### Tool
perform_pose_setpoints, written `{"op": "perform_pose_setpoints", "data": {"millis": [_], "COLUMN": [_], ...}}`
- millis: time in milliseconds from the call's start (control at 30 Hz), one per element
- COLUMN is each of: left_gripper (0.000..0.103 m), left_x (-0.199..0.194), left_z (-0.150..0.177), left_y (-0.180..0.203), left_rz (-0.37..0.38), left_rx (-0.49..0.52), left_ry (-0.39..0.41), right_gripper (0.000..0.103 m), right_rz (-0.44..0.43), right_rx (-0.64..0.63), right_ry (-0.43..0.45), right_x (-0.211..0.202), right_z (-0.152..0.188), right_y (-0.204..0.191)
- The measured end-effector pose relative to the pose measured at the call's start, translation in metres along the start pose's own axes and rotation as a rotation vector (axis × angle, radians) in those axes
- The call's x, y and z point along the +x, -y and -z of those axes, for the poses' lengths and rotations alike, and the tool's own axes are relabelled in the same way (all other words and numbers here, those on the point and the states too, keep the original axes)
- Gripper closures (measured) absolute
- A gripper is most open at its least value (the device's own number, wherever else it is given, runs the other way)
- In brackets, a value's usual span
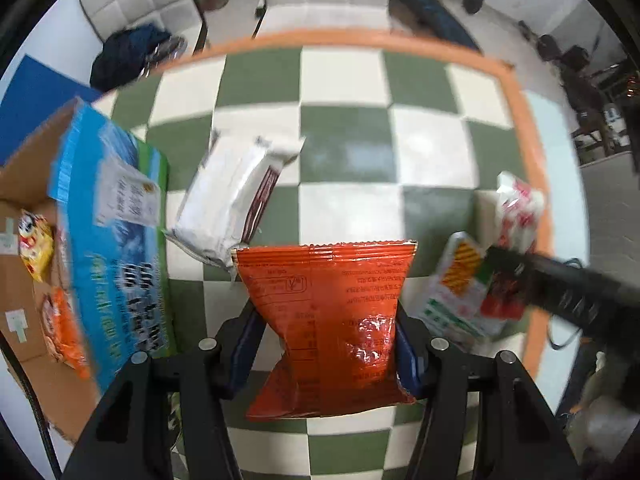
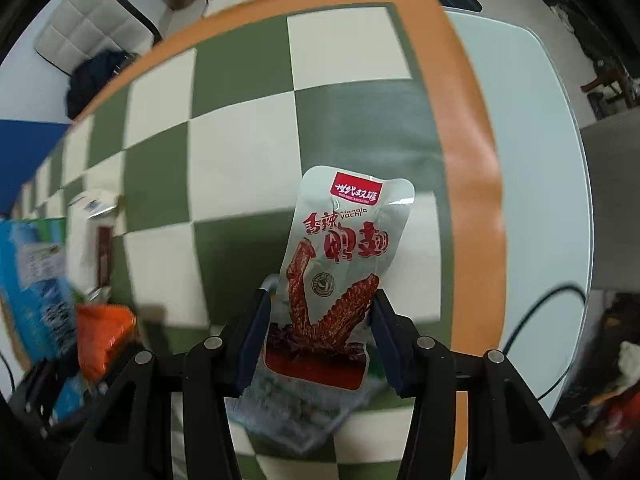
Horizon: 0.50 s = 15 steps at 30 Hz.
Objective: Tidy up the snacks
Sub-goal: 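Carry the orange bag and red duck packet over the cardboard box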
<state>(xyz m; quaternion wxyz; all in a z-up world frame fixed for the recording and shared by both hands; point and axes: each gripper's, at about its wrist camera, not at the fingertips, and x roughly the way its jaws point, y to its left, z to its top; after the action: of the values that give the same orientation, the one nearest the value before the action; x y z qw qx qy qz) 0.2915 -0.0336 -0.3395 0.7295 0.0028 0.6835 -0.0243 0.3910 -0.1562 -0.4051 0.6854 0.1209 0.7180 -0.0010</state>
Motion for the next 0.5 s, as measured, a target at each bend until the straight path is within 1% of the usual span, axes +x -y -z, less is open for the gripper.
{"op": "perform_pose_setpoints", "data": {"millis": [100, 167, 200, 233, 267, 300, 333, 400, 467, 500], "left_gripper": [0.048, 0.048, 0.048, 0.048, 0.048, 0.048, 0.048, 0.048, 0.048, 0.048], "left_x": [-0.037, -0.066, -0.078, -0.091, -0.105, -0.113, -0.127, -0.147, -0.168, -0.175], "left_z": [0.004, 0.009, 0.01, 0.014, 0.017, 0.024, 0.024, 0.03, 0.035, 0.038], "left_y": [-0.003, -0.004, -0.008, -0.012, -0.019, -0.026, -0.034, -0.05, -0.077, -0.094], "left_rz": [0.037, 0.057, 0.061, 0.065, 0.076, 0.081, 0.084, 0.076, 0.057, 0.051], "left_rx": [0.02, 0.034, 0.04, 0.045, 0.042, 0.041, 0.04, 0.035, 0.025, 0.014], "left_ry": [0.057, 0.097, 0.114, 0.13, 0.142, 0.15, 0.162, 0.187, 0.206, 0.209], "right_gripper": [0.05, 0.05, 0.05, 0.05, 0.05, 0.05, 0.05, 0.05, 0.05, 0.05], "right_rz": [-0.073, -0.117, -0.131, -0.156, -0.176, -0.192, -0.217, -0.266, -0.308, -0.323], "right_rx": [0.002, -0.01, -0.017, -0.03, -0.041, -0.048, -0.057, -0.082, -0.122, -0.134], "right_ry": [0.039, 0.068, 0.078, 0.095, 0.11, 0.121, 0.134, 0.167, 0.199, 0.206], "right_x": [-0.024, -0.044, -0.055, -0.069, -0.082, -0.09, -0.104, -0.129, -0.151, -0.153], "right_z": [0.021, 0.035, 0.057, 0.064, 0.08, 0.084, 0.094, 0.109, 0.123, 0.125], "right_y": [0.006, -0.002, 0.003, -0.003, -0.003, -0.015, -0.021, -0.045, -0.078, -0.091]}}
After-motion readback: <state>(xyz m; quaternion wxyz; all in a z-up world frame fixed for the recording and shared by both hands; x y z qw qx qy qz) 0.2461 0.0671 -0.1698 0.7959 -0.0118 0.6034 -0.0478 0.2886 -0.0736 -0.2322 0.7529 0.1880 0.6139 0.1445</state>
